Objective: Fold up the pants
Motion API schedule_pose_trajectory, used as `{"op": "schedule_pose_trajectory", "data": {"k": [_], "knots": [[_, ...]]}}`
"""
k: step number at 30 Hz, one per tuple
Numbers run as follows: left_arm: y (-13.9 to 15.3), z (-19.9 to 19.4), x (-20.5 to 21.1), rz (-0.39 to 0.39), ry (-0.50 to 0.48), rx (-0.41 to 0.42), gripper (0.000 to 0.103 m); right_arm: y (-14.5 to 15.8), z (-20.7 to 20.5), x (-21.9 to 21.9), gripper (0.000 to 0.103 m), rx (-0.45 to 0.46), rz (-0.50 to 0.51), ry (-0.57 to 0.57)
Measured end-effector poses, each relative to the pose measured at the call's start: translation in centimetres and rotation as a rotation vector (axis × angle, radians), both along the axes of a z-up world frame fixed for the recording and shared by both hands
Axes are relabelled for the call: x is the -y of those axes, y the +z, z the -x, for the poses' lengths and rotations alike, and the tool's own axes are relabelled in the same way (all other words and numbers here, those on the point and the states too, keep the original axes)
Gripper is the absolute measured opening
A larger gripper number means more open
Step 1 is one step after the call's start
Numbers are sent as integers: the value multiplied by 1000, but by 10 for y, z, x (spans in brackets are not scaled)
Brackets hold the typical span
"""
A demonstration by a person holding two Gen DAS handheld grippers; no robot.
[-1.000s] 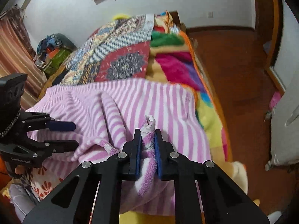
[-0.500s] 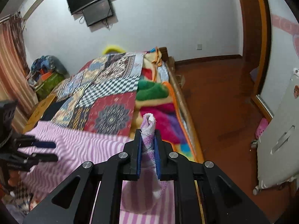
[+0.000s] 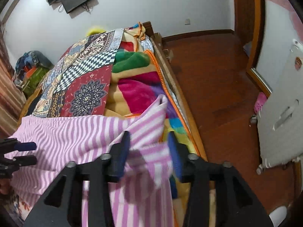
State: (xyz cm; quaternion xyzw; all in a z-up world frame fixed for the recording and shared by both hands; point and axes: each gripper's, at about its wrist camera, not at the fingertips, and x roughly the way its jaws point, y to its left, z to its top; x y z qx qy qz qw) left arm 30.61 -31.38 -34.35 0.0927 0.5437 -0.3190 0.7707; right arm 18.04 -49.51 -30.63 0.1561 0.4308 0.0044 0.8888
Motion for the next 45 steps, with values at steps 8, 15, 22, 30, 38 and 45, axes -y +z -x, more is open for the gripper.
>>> {"op": "schedule_pose_trajectory", "data": {"k": [8,15,22,30,38,45], "knots": [[-13,23,16,-39,-58,-22,51,-22,15,-17,53,-82,-4,43],[-18,26,18,-58,-65,-4,51,-30,10,-12,45,-65,-113,7],[-14,26,14,-46,-57,-3,51,-15,17,-23,13,4,-105,33],[-9,37,15,-34,-84,-7,46,7,62,-24,13,55,-81,-3],[-6,54,8,-34,-98,-8,46,-23,84,-22,19,-38,-107,-84],[3,58,-4,-8,-73,-8,45,-17,105,2,23,-47,-31,-208]]}}
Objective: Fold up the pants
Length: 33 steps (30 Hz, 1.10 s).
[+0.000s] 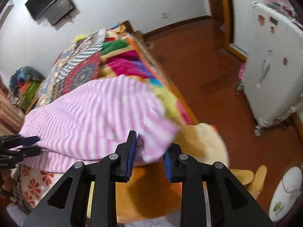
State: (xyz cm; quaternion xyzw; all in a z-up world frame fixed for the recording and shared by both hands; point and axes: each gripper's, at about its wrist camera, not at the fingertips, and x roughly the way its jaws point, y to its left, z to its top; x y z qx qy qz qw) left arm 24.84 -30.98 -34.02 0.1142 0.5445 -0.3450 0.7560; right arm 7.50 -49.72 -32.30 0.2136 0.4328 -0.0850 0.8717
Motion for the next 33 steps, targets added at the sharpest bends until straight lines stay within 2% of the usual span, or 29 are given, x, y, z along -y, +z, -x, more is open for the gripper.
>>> {"op": "schedule_pose_trajectory", "data": {"k": [4,7,11,16,18,25,33], "knots": [[14,-1,-15,22,33,22,44,13,9,8,25,27,20,-23],[29,-4,-35,32,77,54,44,28,9,-1,25,68,16,7],[48,-6,-73,40,148,96,44,44,-1,-36,26,107,24,132],[53,2,-118,22,213,103,44,51,-17,-92,42,125,28,319],[49,6,-127,13,220,92,44,49,-20,-112,43,120,49,380],[31,33,-126,18,138,61,44,34,-27,-153,43,54,80,515],[27,41,-86,-13,22,121,44,16,-27,-172,43,-15,118,578]]}}
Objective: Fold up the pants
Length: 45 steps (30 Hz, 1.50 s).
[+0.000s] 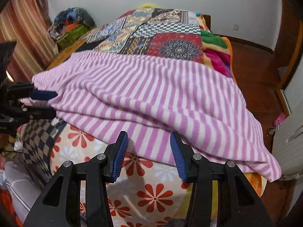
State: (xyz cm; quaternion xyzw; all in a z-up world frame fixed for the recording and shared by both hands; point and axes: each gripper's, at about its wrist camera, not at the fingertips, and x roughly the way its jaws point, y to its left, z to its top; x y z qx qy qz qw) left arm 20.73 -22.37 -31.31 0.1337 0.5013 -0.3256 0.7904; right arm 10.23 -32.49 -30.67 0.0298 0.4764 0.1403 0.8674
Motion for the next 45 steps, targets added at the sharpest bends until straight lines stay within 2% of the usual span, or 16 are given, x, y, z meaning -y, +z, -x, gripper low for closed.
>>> {"op": "schedule_pose_trajectory", "data": {"k": [7,17,18,19,21,24,27,29,32,35,40,45], "knots": [[-10,-10,22,-13,-35,-14,44,-1,-14,-6,43,27,52,3],[-18,-24,44,14,-63,-73,44,-6,-34,-12,42,66,133,94],[-19,-26,47,16,-66,-82,44,-7,-34,-11,36,71,133,100],[-20,-28,50,16,-68,-87,44,-7,-35,-11,23,71,124,110],[-21,-29,54,16,-71,-91,43,-9,-39,-10,10,53,95,121],[-24,-32,61,4,-77,-94,36,-7,-38,-7,9,57,65,113],[-32,-36,69,-33,-76,-78,25,-1,-32,0,8,48,5,104],[-35,-38,72,-52,-75,-69,13,5,-25,7,9,40,-25,92],[-37,-44,76,-58,-70,-73,4,12,-12,19,9,42,-26,66],[-36,-47,73,-39,-56,-88,3,15,-1,29,10,40,22,43],[-24,-41,64,10,-54,-98,2,14,8,44,32,42,86,-4],[-3,-29,55,53,-71,-90,2,12,3,47,33,57,123,-15]]}}
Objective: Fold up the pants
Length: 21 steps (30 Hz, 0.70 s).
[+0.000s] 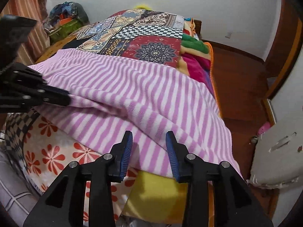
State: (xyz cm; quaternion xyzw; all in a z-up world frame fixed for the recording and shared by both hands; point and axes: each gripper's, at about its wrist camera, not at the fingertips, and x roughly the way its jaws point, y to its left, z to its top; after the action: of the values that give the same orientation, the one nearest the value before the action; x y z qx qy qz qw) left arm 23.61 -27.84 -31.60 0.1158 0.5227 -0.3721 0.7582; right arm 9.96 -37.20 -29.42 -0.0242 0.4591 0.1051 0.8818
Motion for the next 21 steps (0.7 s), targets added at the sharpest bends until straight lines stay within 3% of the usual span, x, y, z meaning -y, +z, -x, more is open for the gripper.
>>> {"op": "schedule_pose_trajectory", "data": {"k": [8,13,15,19,20,21], "knots": [[7,4,-11,46,24,-51,2,-15,-5,-14,36,-23,67,49],[8,6,-15,64,32,-62,2,-10,6,-16,51,-27,28,79],[8,7,-16,71,29,-71,2,-13,7,-17,51,-22,58,71],[7,9,-15,69,25,-71,2,-15,0,-16,51,-16,24,42],[7,10,-15,70,23,-72,2,-14,-1,-16,49,-11,18,36],[8,10,-15,70,21,-73,2,-13,-2,-15,39,-2,11,30]]}}
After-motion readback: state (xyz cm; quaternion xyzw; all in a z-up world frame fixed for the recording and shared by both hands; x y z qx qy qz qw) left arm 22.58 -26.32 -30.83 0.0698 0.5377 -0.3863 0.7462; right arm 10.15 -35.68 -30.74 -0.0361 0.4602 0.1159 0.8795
